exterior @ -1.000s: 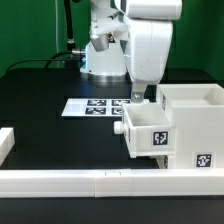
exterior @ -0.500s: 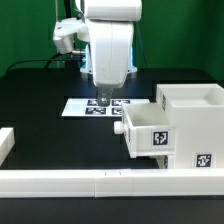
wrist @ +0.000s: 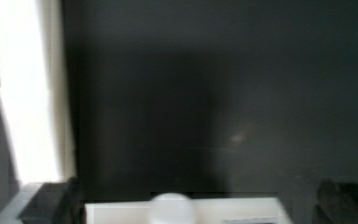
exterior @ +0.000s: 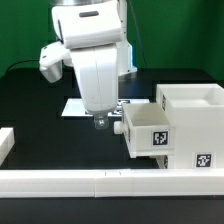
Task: Assemble drawer
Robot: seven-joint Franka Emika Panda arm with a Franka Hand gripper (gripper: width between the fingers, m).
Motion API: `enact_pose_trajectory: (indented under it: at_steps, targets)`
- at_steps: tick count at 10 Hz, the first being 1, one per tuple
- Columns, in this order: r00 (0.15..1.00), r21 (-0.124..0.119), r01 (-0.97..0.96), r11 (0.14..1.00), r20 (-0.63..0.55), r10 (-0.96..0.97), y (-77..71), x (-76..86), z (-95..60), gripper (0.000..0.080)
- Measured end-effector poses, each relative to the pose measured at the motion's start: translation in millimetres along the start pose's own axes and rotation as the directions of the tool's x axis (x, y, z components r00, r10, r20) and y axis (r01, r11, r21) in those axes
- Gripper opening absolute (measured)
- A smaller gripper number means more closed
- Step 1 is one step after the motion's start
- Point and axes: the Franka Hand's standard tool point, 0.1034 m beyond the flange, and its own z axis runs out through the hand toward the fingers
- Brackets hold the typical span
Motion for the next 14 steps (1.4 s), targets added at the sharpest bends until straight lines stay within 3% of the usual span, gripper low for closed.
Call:
enact_pose_trajectory:
  at_steps: [3,6,9,11,13,14]
  targets:
    - [0.998,0.003,-0.04,0.999,-0.053,0.04,5.8,19.5,11.4,0.0649]
    - [0.996,0.015,-0.056,0.998,-0.063,0.057,1.7,39.6,20.1,0.0649]
    - [0.991,0.023,-0.107,0.994,-0.074,0.108,6.7,71.0,19.3,0.0649]
    - [0.989,0.023,-0.127,0.992,-0.071,0.128,13.1,82.1,14.0,0.0649]
    - [0.989,0.02,-0.129,0.991,-0.07,0.13,14.0,78.3,12.9,0.0649]
    - [0.991,0.03,-0.115,0.993,-0.072,0.117,10.8,70.4,12.5,0.0649]
